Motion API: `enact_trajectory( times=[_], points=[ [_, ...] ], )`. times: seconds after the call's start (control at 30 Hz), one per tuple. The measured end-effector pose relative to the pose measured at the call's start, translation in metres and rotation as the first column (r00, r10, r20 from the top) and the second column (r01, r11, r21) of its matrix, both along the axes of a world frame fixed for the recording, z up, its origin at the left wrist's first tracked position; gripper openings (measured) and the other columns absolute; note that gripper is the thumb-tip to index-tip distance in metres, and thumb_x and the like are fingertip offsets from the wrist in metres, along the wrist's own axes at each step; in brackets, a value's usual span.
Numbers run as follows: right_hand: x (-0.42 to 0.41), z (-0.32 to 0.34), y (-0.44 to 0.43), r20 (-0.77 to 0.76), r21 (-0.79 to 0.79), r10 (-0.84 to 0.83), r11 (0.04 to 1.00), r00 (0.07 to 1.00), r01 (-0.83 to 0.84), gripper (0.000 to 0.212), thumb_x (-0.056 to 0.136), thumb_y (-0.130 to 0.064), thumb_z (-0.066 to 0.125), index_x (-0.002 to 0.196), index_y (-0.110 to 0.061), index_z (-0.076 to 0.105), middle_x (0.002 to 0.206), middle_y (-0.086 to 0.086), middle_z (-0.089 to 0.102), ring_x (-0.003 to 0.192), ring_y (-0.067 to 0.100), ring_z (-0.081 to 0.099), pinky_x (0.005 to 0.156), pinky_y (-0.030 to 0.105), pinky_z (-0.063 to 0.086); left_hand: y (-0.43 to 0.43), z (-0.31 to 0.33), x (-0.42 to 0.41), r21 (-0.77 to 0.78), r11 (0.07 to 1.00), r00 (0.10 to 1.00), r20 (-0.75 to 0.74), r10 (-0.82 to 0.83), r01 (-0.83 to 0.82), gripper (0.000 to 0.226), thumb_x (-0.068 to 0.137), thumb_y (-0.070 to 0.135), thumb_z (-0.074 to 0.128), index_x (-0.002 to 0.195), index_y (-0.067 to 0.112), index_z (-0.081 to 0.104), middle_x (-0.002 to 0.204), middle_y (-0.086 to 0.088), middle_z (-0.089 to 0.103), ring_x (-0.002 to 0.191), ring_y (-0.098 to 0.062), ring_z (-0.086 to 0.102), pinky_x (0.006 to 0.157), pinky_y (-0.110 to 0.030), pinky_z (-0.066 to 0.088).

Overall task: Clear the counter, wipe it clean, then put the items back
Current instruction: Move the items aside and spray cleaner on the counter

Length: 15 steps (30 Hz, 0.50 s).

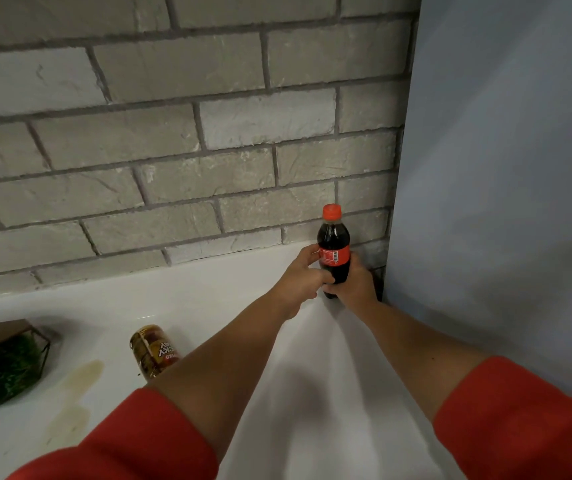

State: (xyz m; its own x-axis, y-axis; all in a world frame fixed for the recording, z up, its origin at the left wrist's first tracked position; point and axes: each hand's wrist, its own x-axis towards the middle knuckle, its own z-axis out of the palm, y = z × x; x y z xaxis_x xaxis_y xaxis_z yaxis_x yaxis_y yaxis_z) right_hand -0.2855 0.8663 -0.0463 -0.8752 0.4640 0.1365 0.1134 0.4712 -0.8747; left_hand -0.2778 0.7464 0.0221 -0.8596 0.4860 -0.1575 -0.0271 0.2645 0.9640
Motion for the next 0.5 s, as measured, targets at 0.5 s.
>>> enact_trajectory(
  times=[0.5],
  points=[
    [-0.003,-0.005,0.005,0.226,0.142,-0.035,0.99,0.973,0.003,0.075,0.07,-0.024,0.08,0.132,-0.009,0.04,0.128,0.014,0.055,0.119,0.032,0.052,0.101,0.041,0.044,-0.012,0.001,-0.006,-0.022,0.994,0.994,-0.03,0.103,-0.104,0.058,0.088,0.004,0.054,0.14,0.021,0.034,0.14,-0.002,0.042,0.119,-0.023,0.049,0.081,-0.03,0.041]
  ],
)
